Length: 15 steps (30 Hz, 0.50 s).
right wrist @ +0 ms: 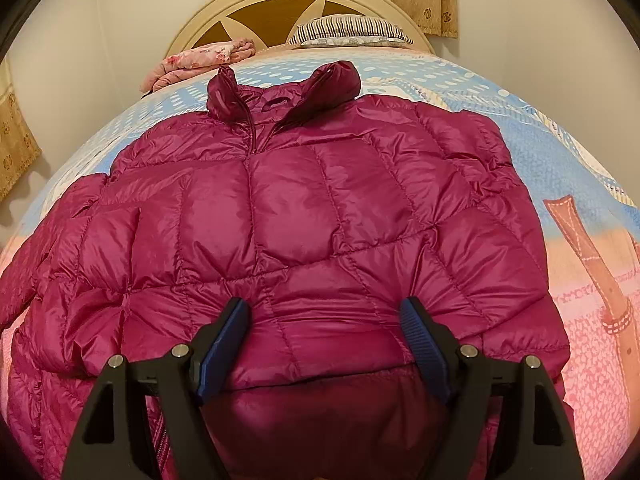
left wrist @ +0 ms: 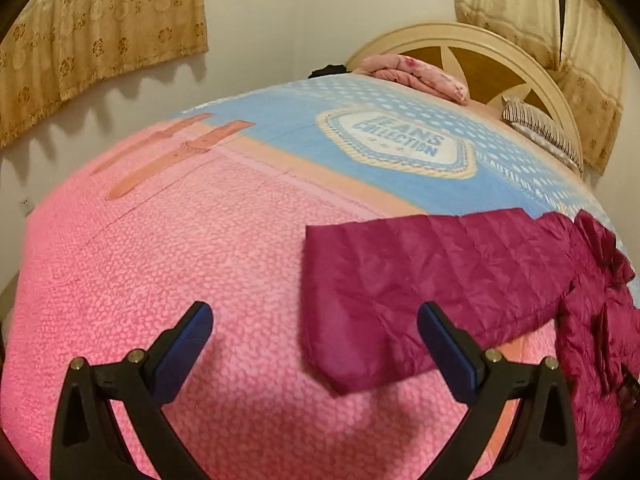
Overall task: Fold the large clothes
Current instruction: 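Move the left tool toward the cuff of the other sleeve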
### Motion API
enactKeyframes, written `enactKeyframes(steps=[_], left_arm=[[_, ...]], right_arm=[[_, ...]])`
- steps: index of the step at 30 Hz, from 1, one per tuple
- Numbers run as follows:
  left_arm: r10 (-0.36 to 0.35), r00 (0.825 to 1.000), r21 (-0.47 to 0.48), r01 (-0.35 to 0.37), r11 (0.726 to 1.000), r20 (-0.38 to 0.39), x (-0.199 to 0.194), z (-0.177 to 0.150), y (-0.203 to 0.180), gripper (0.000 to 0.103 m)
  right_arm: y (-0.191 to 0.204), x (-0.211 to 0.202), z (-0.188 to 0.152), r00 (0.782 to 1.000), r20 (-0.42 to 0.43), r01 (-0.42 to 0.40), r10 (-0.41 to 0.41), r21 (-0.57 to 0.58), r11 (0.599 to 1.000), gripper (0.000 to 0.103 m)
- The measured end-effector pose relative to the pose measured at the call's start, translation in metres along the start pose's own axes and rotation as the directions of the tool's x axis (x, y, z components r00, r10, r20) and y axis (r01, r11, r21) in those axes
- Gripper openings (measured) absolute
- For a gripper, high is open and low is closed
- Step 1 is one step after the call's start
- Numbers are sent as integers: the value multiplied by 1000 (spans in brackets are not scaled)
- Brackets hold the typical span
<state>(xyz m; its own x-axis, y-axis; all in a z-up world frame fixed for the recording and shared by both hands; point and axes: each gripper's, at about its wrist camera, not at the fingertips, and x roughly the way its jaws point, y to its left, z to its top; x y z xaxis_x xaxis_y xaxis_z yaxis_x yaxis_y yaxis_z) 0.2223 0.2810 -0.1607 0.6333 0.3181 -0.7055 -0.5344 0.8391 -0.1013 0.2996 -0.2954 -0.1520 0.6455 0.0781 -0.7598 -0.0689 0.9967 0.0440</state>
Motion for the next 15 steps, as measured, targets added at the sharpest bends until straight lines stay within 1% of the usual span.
enactKeyframes(steps=[4, 6, 7, 8, 10, 11, 12, 13, 14, 15], left_arm=[[-42, 998, -45, 40, 998, -42, 18, 0, 1, 102], [-56, 997, -55, 53, 997, -55, 21, -1, 0, 94], [-67, 996, -52, 65, 997, -53, 22, 0, -2, 92], [-76, 996, -41, 74, 996, -46, 21, 0, -4, 89], [-71, 997, -15, 70, 997, -36, 19, 1, -10, 84], [-77, 997, -2, 77, 997, -31, 18, 1, -13, 79], [-86, 996, 6, 86, 996, -28, 18, 2, -14, 71], [-107, 994, 18, 107, 994, -29, 18, 1, -16, 65], [-160, 987, 41, 161, 986, -36, 18, 0, -22, 48], [-181, 983, 54, 183, 982, -40, 16, -2, -22, 28]], right_arm=[[0, 0, 0, 1000, 1, -2, 2, 2, 1000, 79], [0, 0, 0, 1000, 2, -4, 4, 4, 1000, 79], [0, 0, 0, 1000, 3, -5, 5, 5, 1000, 79], [-1, -1, 0, 1000, 3, -7, 7, 6, 1000, 79], [-1, -1, 0, 1000, 3, -7, 7, 6, 1000, 79], [-1, -1, 0, 1000, 3, -6, 6, 5, 1000, 80], [-1, -1, 0, 1000, 3, -6, 6, 5, 1000, 80], [-1, -1, 0, 1000, 4, -7, 7, 6, 1000, 80], [-1, -1, 0, 1000, 4, -7, 7, 7, 1000, 80], [-1, -1, 0, 1000, 4, -8, 8, 7, 1000, 80]])
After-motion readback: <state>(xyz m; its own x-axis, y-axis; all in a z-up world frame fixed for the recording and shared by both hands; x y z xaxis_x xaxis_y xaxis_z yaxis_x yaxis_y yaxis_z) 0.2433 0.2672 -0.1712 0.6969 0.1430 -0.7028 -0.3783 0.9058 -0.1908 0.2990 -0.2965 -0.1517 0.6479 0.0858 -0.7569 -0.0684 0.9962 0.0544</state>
